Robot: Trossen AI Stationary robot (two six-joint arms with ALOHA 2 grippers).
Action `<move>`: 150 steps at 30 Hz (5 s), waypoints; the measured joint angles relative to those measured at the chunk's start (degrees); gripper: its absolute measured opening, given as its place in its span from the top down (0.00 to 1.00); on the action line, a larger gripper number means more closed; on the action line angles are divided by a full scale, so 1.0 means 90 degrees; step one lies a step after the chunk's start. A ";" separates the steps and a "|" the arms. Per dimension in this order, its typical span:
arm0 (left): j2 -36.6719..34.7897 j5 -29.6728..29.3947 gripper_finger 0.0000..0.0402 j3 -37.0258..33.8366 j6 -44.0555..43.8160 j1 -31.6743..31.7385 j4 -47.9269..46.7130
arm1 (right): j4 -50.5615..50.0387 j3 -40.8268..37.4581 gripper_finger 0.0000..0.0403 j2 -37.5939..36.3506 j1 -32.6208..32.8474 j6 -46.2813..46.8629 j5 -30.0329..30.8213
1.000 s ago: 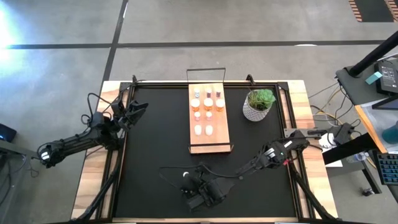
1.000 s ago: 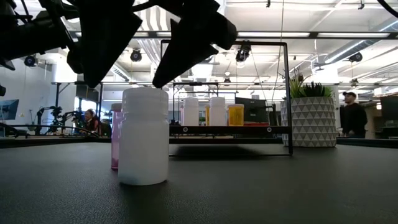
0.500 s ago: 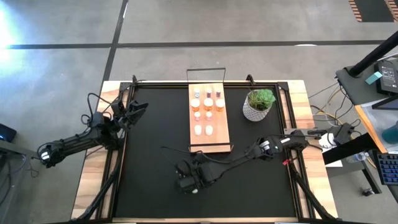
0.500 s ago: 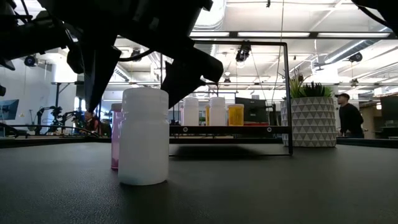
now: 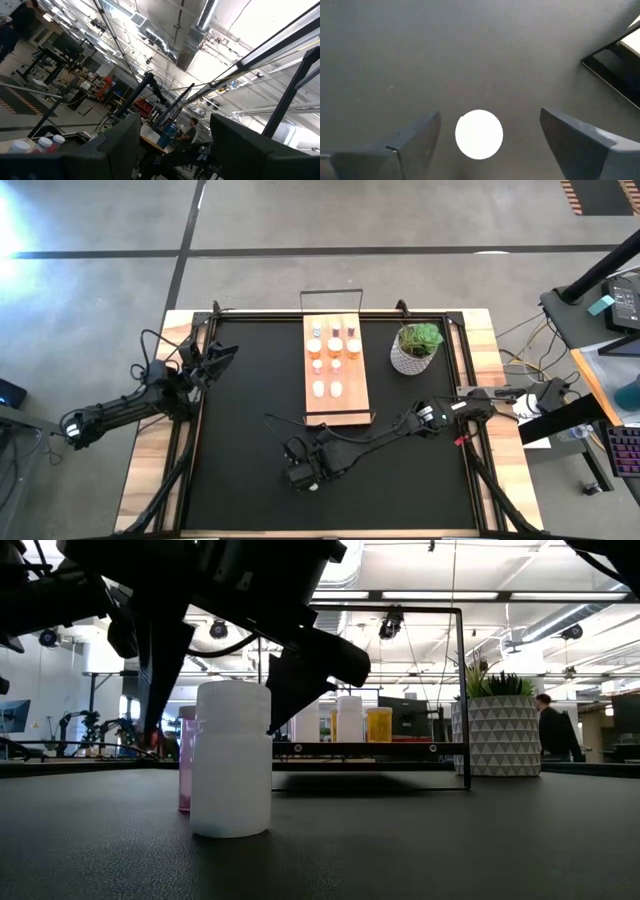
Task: Pick and place medicine bottles onto shelf by color
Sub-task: Put the pink pill bottle on the shelf aligned with the pink pill bottle, then put the white pill bottle on the shelf aligned with the white pill bottle
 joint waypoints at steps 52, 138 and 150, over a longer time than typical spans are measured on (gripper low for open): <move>0.0000 -0.0002 0.44 0.0000 0.0000 0.0001 0.0000 | -0.0440 0.0251 0.62 -0.0005 0.0226 0.0177 0.0049; 0.0000 0.0000 0.44 0.0000 0.0000 0.0001 -0.0002 | -0.1574 0.0636 0.32 -0.0789 0.0622 0.0419 -0.1086; 0.0000 0.0000 0.44 0.0000 0.0000 -0.0001 0.0000 | -0.1397 0.0627 0.01 -0.0150 0.0653 0.0481 -0.1082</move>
